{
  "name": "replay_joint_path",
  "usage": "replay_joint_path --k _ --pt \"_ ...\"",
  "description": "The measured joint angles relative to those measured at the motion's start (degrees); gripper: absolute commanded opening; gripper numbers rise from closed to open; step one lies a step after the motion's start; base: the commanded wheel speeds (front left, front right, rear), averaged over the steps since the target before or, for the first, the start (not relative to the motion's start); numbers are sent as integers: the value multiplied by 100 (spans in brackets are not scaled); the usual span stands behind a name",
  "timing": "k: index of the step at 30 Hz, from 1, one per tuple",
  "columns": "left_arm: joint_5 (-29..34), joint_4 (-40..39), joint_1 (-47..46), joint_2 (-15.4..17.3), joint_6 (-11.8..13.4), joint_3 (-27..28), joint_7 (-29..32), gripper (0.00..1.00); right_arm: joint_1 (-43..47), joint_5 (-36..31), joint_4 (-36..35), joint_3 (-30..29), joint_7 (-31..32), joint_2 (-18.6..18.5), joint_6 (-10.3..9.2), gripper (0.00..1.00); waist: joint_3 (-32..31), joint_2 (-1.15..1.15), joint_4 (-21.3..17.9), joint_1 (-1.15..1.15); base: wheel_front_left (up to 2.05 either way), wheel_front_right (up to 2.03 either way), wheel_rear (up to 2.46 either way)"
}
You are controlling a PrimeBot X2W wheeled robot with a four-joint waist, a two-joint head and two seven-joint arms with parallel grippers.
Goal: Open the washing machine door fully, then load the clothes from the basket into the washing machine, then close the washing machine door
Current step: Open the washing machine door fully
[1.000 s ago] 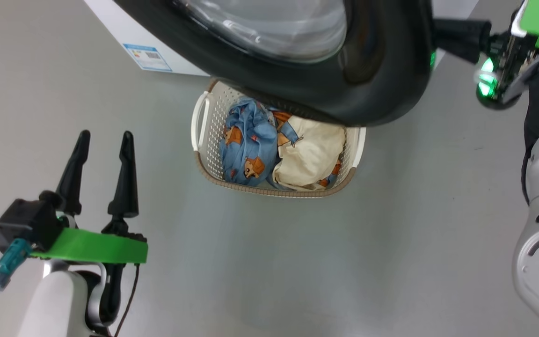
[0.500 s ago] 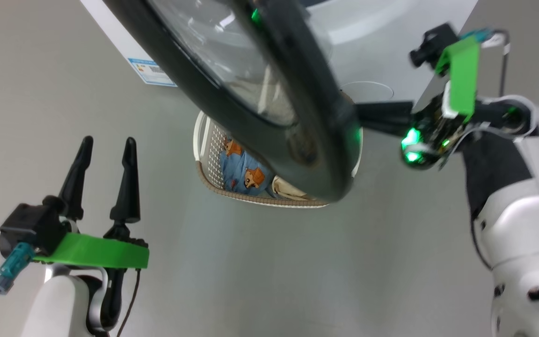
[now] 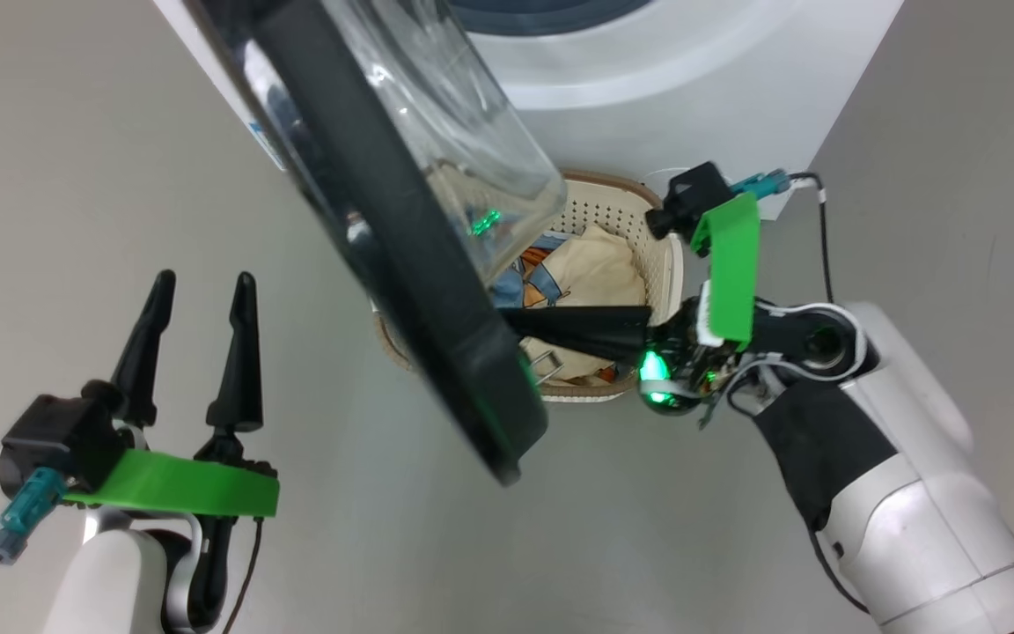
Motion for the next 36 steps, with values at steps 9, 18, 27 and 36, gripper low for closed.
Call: replay_joint_path --k 9,18,27,36 --pt "2 8 7 -5 0 -14 0 100 75 693 -223 1026 -708 -47 0 0 -111 0 46 0 0 0 0" --pt "1 31 92 -25 0 -20 0 100 76 1133 -334 1823 -1178 -43 0 0 -164 0 80 0 0 0 0" --pt "1 65 104 -23 0 0 0 100 93 1552 -581 2139 -1577 -190 0 0 -289 0 -1 0 0 0 0" --pt "2 148 359 21 0 79 0 100 484 1920 -933 2390 -1978 -580 0 0 -608 0 -205 0 0 0 0"
